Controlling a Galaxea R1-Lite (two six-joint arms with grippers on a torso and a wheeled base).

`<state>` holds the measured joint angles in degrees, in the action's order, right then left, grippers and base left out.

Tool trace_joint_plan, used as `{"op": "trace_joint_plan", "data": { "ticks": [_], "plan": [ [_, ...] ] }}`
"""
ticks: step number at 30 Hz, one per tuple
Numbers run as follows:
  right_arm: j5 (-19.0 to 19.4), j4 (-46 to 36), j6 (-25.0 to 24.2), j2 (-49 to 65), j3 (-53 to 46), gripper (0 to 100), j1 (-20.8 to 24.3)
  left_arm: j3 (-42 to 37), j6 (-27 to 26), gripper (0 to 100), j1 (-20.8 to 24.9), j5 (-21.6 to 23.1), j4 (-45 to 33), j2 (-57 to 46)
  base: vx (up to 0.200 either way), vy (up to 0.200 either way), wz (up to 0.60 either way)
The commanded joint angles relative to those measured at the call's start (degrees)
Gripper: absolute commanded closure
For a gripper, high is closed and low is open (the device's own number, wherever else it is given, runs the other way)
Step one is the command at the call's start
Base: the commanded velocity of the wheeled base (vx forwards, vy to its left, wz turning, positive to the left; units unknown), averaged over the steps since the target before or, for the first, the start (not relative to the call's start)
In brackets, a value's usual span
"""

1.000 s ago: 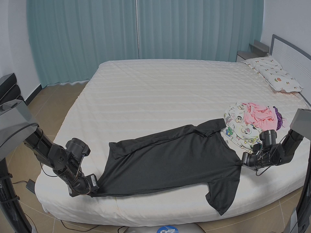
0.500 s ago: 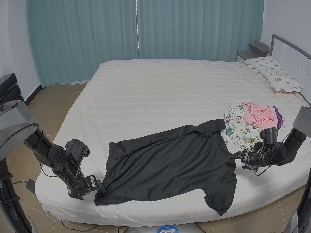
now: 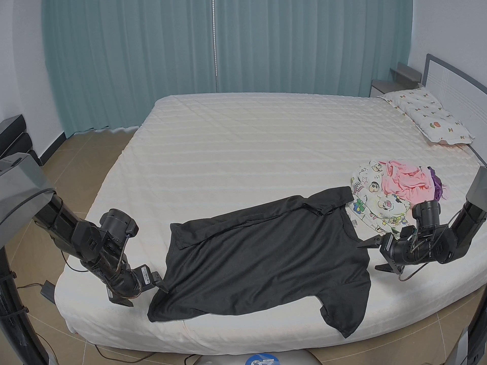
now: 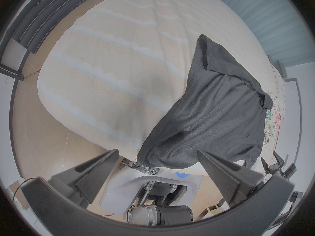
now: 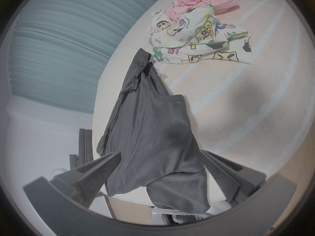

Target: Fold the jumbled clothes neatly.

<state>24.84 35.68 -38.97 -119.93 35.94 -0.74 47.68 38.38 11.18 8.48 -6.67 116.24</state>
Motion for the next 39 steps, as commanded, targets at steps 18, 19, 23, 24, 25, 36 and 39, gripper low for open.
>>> {"op": "trace_joint_plan", "data": {
  "ticks": [18, 19, 23, 24, 25, 36, 39],
  "plan": [
    [-0.06, 6.59, 0.04, -0.57, -5.0, 0, 0.74, 0.75, -0.5, 0, 0.42, -0.22, 0.08, 0.22, -0.089, 0.0, 0.0],
    [-0.06, 6.59, 0.04, -0.83, -5.0, 0, 1.01, 0.84, -0.5, 0, 0.42, -0.49, 0.08, 0.22, 0.0, 0.0, 0.0],
    [-0.06, 6.59, 0.21, -1.09, -5.0, 0, 1.36, 1.63, 0.21, 0, 0.33, -0.49, 0.16, 0.13, 0.0, 0.0, 0.0],
    [-0.24, 6.59, 0.21, -1.18, -5.0, 0, 1.71, 3.12, 2.05, 0, 0.16, -0.57, 0.08, 0.04, 0.0, 0.0, 0.0],
    [-0.24, 6.59, 0.21, -1.18, -5.0, 0, 1.71, 3.12, 2.05, 0, 0.16, -0.57, 0.08, 0.04, 0.0, 0.0, 0.0],
    [-0.41, 6.59, 0.13, -1.53, -5.09, 0, 1.8, 7.61, 7.24, 0, 0.16, 2.15, -0.45, 0.13, 0.127, 0.0, 0.0],
    [-0.5, 6.68, 0.21, -1.53, -5.09, 0, 1.8, 9.63, 10.67, 0, 0.25, 2.15, 0.08, 0.13, 0.2, 0.0, 0.0]
  ]
}}
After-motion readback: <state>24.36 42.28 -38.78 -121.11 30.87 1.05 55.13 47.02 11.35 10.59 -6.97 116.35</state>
